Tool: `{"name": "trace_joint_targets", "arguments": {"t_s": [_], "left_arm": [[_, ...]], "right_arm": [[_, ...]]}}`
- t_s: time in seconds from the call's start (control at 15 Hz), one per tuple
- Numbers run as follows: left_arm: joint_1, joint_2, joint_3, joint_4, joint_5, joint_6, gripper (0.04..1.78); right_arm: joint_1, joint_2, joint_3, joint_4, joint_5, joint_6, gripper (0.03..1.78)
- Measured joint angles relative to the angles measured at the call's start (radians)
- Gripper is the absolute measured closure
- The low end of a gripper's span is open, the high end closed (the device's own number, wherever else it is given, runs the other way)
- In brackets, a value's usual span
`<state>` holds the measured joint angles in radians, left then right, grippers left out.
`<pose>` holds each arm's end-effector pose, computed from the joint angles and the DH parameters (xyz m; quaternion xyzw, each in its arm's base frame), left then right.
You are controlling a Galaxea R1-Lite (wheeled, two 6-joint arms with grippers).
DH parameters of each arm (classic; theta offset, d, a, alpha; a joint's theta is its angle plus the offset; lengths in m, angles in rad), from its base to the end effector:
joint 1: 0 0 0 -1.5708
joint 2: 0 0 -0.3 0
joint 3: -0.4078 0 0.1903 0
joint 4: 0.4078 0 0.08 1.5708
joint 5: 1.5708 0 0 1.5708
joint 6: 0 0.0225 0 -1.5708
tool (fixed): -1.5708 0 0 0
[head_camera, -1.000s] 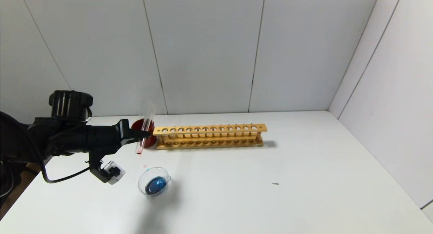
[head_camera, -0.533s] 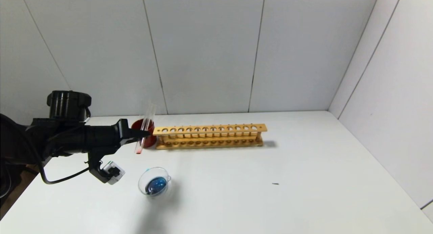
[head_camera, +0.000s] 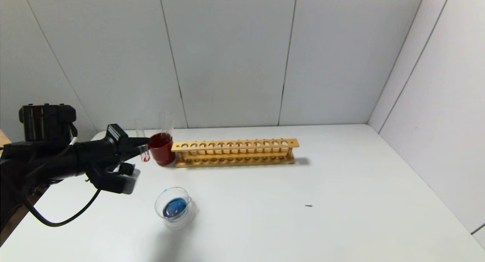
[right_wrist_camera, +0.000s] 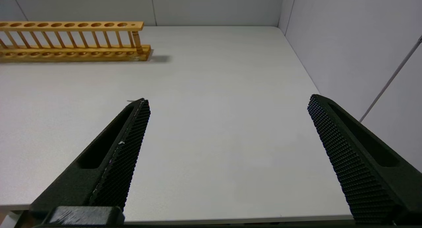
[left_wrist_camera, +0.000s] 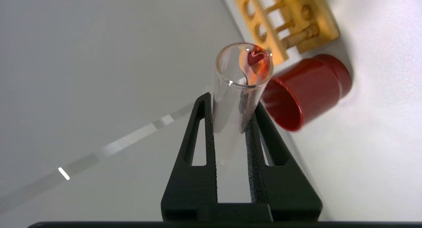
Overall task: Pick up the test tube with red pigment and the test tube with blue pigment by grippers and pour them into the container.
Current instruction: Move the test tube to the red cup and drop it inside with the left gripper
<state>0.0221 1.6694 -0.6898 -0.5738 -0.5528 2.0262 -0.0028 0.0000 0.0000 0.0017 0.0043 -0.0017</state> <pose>0.2809 -0.0056 0.1564 0.7717 -0.1157 -0.2999 0.5487 -0.0228 0.0002 0.0753 -0.0008 0.0008 0.0008 1.0000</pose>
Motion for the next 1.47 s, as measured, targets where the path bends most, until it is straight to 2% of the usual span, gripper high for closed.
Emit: {"name": "trace_joint_targets", "arguments": {"t_s": [0.2,0.33,0.53,0.67,0.93,1.07,1.27,1.47], "left_arm": [[-0.007,-0.033,0.057,-0.148,0.127,-0.394,1.51],[-0.029,-0.058,0.066,-0.157,0.174,-0.652,1.51],[-0.086,-0.105,0.04,-0.059,0.191,-1.022,1.51],[-0.11,-0.135,-0.031,0.049,0.187,-1.269,1.51],[-0.105,-0.157,-0.162,0.121,0.178,-1.696,1.51],[-0.064,-0.151,-0.193,0.121,0.156,-1.792,1.51],[0.026,-0.129,-0.228,0.12,0.069,-1.903,1.51],[0.091,-0.091,-0.264,0.119,0.002,-1.955,1.51]], "right_arm": [[0.0,0.0,0.0,0.0,0.0,0.0,0.06],[0.0,0.0,0.0,0.0,0.0,0.0,0.06],[0.0,0.0,0.0,0.0,0.0,0.0,0.06],[-0.001,0.0,0.0,0.0,0.0,0.0,0.06],[0.0,0.0,0.0,0.0,0.0,0.0,0.06],[0.0,0.0,0.0,0.0,0.0,0.0,0.06],[0.0,0.0,0.0,0.0,0.0,0.0,0.06],[0.0,0.0,0.0,0.0,0.0,0.0,0.06]]}}
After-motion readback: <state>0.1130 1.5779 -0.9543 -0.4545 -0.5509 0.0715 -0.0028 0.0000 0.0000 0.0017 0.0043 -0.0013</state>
